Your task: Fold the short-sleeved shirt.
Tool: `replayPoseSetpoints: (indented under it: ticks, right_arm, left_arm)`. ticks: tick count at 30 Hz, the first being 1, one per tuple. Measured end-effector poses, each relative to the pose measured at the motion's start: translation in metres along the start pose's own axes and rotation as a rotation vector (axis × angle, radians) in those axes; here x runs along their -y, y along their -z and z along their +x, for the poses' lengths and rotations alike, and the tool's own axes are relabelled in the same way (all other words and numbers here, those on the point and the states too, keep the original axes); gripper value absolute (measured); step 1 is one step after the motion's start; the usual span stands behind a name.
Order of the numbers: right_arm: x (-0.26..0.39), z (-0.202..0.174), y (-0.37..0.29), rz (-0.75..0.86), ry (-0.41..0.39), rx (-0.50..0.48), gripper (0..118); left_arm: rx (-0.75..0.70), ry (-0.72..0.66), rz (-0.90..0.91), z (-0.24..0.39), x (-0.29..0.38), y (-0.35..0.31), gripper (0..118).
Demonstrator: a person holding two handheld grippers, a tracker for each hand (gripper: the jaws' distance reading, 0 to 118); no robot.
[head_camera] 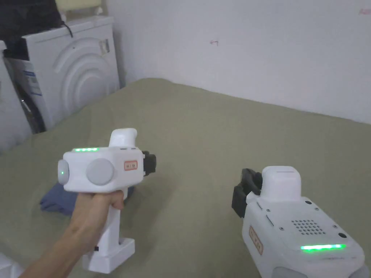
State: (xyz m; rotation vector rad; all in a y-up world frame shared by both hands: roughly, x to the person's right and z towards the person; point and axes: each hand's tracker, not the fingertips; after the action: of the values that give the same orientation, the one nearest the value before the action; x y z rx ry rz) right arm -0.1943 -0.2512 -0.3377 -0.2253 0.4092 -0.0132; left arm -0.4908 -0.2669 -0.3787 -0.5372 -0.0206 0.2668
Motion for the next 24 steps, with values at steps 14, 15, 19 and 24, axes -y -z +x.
replayPoseSetpoints:
  ticks: [14, 15, 19, 24]
  right_arm:
    - [-0.026, 0.181, -0.192, 0.084, -0.014, 0.442, 8]
    - [-0.026, 0.184, -0.200, 0.095, -0.002, 0.450, 8]
    - [-0.026, 0.186, -0.216, 0.123, -0.005, 0.485, 8]
    - [-0.027, 0.183, -0.218, 0.139, 0.005, 0.485, 8]
  left_arm:
    - [0.053, 0.322, 0.308, 0.300, 0.082, -0.104, 0]
    - [0.064, 0.330, 0.323, 0.302, 0.079, -0.110, 0]
    - [0.053, 0.338, 0.361, 0.305, 0.071, -0.126, 0]
    - [0.037, 0.333, 0.376, 0.294, 0.066, -0.133, 1]
